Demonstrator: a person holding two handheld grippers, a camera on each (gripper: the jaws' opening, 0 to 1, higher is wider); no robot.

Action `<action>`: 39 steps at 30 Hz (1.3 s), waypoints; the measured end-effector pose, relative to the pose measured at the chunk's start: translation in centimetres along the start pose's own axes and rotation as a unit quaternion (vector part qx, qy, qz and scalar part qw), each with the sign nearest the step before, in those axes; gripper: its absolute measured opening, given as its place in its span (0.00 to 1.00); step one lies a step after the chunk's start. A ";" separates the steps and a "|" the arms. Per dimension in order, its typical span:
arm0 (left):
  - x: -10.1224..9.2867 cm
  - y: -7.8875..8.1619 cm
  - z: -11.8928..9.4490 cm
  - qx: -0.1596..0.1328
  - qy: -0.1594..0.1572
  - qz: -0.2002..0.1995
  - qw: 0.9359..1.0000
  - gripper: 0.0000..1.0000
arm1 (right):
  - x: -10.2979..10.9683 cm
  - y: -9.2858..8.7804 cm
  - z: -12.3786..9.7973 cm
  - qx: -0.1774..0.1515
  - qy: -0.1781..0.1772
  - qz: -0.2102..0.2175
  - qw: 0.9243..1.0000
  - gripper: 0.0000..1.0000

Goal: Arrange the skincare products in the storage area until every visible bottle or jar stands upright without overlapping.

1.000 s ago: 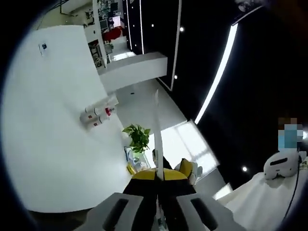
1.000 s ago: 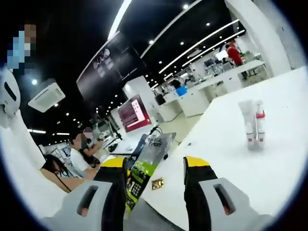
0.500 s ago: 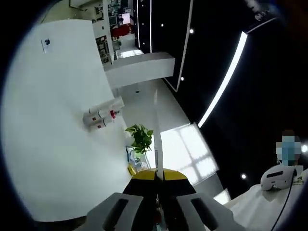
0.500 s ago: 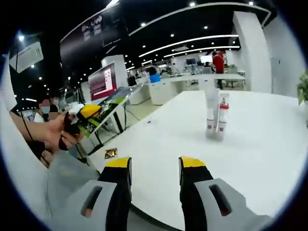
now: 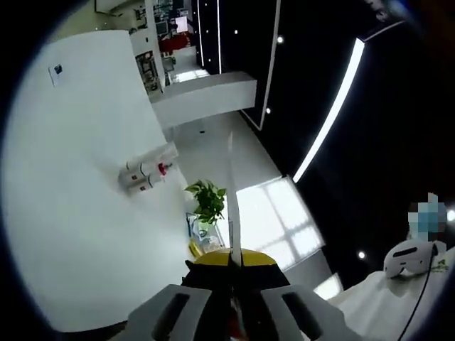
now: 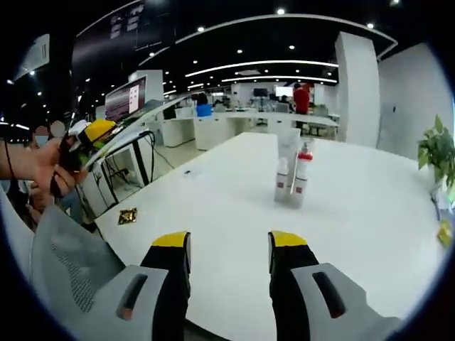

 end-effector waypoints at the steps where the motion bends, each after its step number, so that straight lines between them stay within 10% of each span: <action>1: 0.0 -0.5 -0.1 0.002 -0.001 -0.004 1.000 0.02 | 0.0 0.0 0.0 0.000 0.000 -0.002 1.000 0.40; 16: -0.5 -4.0 -1.4 -0.018 0.017 -0.011 1.000 0.02 | -0.4 -1.1 0.6 0.041 -0.009 -0.003 0.999 0.36; 39: 1.4 -4.6 -0.4 0.005 0.037 0.004 0.999 0.02 | -0.5 -1.4 0.7 0.060 -0.007 -0.005 0.998 0.34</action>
Point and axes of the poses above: the point that each gripper's makers call its tool centre point, and the gripper's own axes: z roughly forward along the fingers, x roughly to its left, y roughly out of its top, the point moved 8 cm from there along -z, roughly backward along the fingers, and after that the axes turned 8 degrees about z, right-handed, at the moved point
